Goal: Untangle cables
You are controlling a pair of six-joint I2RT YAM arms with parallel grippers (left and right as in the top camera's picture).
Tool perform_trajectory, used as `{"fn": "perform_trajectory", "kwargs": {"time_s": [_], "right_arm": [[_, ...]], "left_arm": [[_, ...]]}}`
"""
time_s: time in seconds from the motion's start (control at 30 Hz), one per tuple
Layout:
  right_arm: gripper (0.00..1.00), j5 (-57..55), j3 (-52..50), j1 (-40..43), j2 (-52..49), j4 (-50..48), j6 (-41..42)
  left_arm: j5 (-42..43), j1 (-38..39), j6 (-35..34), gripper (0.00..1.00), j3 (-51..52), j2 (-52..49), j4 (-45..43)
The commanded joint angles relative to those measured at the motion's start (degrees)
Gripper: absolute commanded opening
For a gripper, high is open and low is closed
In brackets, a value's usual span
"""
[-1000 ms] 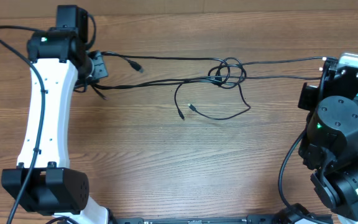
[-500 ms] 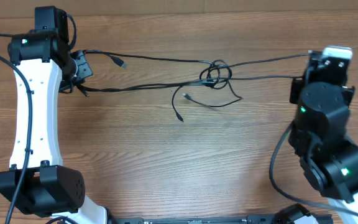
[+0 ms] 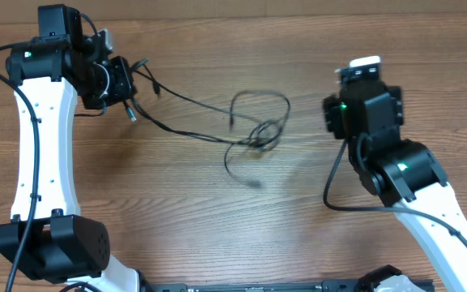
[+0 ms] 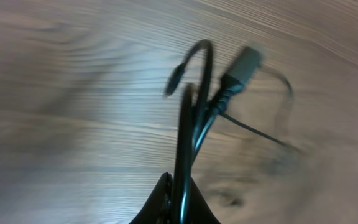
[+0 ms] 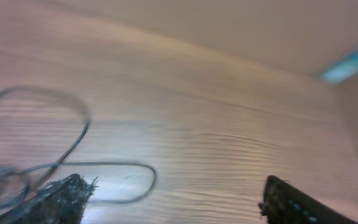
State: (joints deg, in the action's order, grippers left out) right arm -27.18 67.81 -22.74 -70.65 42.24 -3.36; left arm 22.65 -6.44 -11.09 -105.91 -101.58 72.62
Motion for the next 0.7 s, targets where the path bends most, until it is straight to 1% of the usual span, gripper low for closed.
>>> {"fn": "perform_trajectory", "kwargs": {"time_s": [0.0,0.17,0.23,0.33,0.4,0.53,0.6,0.67], "right_arm": [[0.99,15.04,0.87,0.33,-1.40,0.39,0.33],[1.00,21.22,0.87,0.33,-2.78,1.53,0.33],[1.00,23.10,0.87,0.33,-2.82,1.66,0.35],[1.00,27.06,0.87,0.33,-2.82,1.73,0.33],[1.00,29.59,0.87,0.33,-2.82,1.81,0.33],[1.00,33.79,0.87,0.33,-2.86,1.88,0.35],[1.00,34.95,0.87,0.33,-2.89,1.88,0.37],[1.00,35.06,0.87,0.33,-2.99,1.95,0.37]], "left_arm": [[9.38,-0.28,5.75,0.04,-0.72,1.07,-0.13],[10.73,-0.28,6.54,0.04,-0.72,1.07,0.20],[13.27,-0.28,8.07,0.04,-0.70,1.07,0.20],[20.85,-0.28,12.15,0.04,-0.72,1.07,0.55],[28.33,-0.22,17.53,0.04,-0.72,1.07,1.27],[43.25,1.14,32.41,0.04,-0.72,1.09,4.85],[46.27,2.19,38.12,0.04,-0.72,1.09,6.91],[47.21,3.28,41.68,0.04,-0.72,1.09,8.41]]}}
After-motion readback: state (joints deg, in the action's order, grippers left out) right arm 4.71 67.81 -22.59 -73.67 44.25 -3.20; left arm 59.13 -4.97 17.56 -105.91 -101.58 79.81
